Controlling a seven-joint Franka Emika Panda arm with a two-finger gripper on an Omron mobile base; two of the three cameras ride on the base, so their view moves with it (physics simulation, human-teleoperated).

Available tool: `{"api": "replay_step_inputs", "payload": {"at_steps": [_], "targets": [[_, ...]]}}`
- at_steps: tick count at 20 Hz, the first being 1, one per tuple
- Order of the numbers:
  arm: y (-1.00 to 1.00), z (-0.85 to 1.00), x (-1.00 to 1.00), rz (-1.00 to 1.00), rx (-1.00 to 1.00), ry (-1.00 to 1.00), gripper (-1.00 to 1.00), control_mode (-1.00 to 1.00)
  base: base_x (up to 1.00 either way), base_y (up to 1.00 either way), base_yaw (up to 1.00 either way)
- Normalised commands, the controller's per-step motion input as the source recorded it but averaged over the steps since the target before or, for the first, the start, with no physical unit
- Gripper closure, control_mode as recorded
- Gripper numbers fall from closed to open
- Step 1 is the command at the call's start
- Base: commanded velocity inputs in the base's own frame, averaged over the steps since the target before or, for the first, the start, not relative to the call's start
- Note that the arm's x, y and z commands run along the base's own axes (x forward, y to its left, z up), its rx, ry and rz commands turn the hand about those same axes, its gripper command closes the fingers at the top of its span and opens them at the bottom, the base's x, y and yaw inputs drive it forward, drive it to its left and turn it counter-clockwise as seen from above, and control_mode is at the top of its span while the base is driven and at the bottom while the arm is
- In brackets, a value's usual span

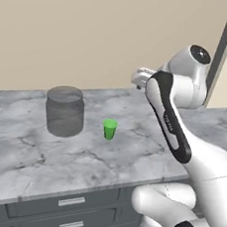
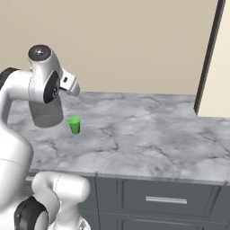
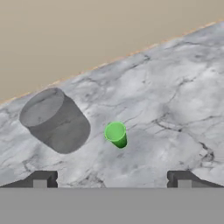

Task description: Open the cabinet directly in front. Then move the wine and the cup to the dining counter with the jar on it.

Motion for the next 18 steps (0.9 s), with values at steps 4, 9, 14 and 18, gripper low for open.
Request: {"api": "replay_step_inputs", "payload": {"at_steps": [4,9,14,18], "targets": [[0.01,-0.17,-0.95,0.0,0.0,-0.02,-1.0,-1.0,0.0,0.0,0.0],[0.0,0.0,-0.69,0.0,-0.07,-0.33,-1.0,-1.0,0.0,0.0,0.0],[0.0,0.0,-0.26,0.0,-0.06,-0.3,-1.0,-1.0,0.0,0.0,0.0],[0.0,0.0,0.0,0.0,0.0,0.0,-1.0,1.0,-0.39,0.0,0.0]]}}
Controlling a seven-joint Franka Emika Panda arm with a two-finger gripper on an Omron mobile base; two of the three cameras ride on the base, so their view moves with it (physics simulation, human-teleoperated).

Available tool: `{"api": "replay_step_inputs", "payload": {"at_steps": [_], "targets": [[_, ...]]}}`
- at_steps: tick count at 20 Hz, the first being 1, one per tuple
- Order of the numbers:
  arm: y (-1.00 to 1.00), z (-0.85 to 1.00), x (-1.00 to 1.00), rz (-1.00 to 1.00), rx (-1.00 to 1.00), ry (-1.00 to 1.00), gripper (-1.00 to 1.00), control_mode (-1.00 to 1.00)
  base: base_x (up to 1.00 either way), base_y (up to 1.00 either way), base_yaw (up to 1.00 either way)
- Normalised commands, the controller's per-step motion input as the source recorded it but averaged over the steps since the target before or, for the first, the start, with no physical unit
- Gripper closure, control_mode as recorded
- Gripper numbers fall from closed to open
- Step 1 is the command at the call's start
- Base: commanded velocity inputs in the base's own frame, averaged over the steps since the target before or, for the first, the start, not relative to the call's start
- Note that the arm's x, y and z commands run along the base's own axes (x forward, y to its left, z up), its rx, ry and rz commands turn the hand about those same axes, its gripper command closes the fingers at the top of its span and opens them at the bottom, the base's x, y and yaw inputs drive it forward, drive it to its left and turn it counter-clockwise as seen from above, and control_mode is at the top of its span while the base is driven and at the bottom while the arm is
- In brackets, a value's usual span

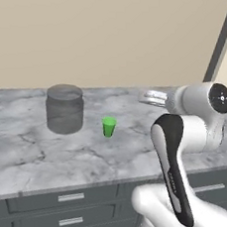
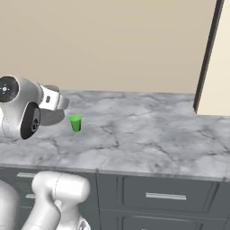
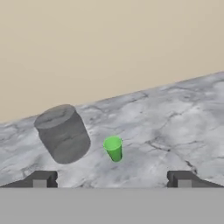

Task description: Open the cabinet directly in front. Then move the wine and the cup to the dining counter with the jar on it.

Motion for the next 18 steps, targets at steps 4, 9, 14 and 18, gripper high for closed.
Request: {"api": "replay_step_inputs", "payload": {"at_steps": [4,9,14,18], "targets": [[0.0,0.0,0.0,0.0,0.0,0.0,-1.0,1.0,-0.76,0.0,-0.3],[0.0,0.0,0.0,0.0,0.0,0.0,-1.0,1.0,-0.03,0.0,-0.98],[0.0,0.0,0.0,0.0,0.0,0.0,-1.0,1.0,0.0,0.0,-1.0],[0.0,0.0,0.0,0.0,0.0,0.0,-1.0,1.0,0.0,0.0,-1.0]]}}
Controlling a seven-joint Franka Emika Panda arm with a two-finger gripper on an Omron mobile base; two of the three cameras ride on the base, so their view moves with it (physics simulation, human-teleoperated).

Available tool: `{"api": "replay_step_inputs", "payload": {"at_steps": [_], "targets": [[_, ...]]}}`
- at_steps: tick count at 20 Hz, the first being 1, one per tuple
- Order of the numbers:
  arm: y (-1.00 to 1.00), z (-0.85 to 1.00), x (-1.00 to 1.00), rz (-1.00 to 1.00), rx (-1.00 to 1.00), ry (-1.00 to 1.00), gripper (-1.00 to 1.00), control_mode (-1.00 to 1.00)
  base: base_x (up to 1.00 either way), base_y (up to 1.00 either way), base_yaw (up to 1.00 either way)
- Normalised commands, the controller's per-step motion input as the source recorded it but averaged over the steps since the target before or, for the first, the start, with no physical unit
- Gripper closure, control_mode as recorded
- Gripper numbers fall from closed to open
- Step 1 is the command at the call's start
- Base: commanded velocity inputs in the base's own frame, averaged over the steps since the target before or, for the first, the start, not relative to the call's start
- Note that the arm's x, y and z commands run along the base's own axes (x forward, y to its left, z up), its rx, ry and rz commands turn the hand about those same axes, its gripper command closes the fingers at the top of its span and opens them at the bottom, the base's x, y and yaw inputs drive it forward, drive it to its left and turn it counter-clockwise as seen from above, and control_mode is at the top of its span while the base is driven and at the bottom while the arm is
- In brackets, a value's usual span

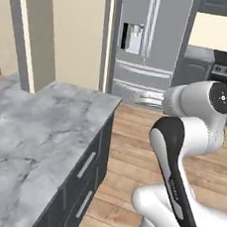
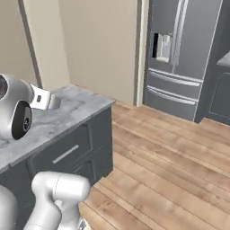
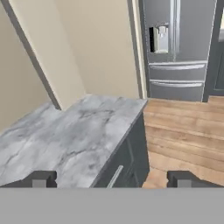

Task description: Open the cabinet directly in front. Then move the wine and the cup to the dining counter with the jar on it.

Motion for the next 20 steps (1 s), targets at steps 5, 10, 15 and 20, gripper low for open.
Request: {"api": "replay_step_inputs", "payload": {"at_steps": [5,10,15,20], "targets": [[0.0,0.0,0.0,0.0,0.0,0.0,-1.0,1.0,0.0,0.0,-1.0],[0.0,0.0,0.0,0.0,0.0,0.0,-1.0,1.0,0.0,0.0,-1.0],[0.0,0.0,0.0,0.0,0.0,0.0,-1.0,1.0,0.0,0.0,-1.0],[0.0,0.0,0.0,0.0,0.0,0.0,-1.0,1.0,0.0,0.0,-1.0]]}}
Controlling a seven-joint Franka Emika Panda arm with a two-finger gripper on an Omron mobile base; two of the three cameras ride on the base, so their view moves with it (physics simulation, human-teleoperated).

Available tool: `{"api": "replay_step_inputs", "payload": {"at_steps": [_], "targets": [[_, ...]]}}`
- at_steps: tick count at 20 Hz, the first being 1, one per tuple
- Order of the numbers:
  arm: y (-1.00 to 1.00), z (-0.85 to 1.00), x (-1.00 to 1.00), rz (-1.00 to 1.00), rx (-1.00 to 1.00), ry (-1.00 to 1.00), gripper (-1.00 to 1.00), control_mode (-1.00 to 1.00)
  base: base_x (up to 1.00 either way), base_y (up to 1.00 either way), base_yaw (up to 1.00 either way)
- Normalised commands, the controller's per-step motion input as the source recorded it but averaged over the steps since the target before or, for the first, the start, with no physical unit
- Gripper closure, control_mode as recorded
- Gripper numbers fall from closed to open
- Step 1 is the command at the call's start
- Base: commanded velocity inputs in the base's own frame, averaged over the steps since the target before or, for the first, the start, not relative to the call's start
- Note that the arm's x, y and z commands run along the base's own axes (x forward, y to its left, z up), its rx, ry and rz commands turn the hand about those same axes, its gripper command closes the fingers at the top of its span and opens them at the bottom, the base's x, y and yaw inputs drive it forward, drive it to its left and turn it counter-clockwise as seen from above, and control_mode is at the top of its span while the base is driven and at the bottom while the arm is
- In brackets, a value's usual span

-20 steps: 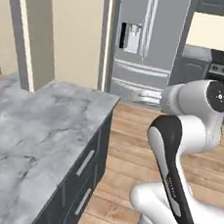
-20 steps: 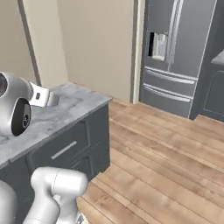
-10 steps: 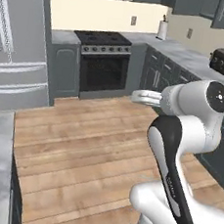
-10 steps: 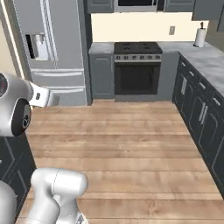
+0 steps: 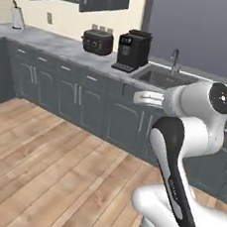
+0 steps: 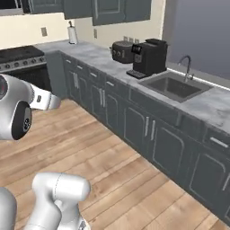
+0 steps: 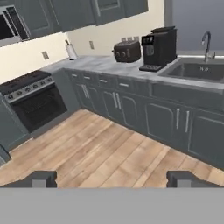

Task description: Open the cabinet directly in front. Then move the wine and the cup to the dining counter with the jar on it.

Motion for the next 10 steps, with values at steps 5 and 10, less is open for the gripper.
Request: {"api": "replay_step_inputs", "payload": {"at_steps": [5,10], "targets": [[0.0,0.0,0.0,0.0,0.0,0.0,-1.0,1.0,0.02,0.02,-1.0],[0.0,0.0,0.0,0.0,0.0,0.0,-1.0,1.0,0.14,0.27,-0.56]]}}
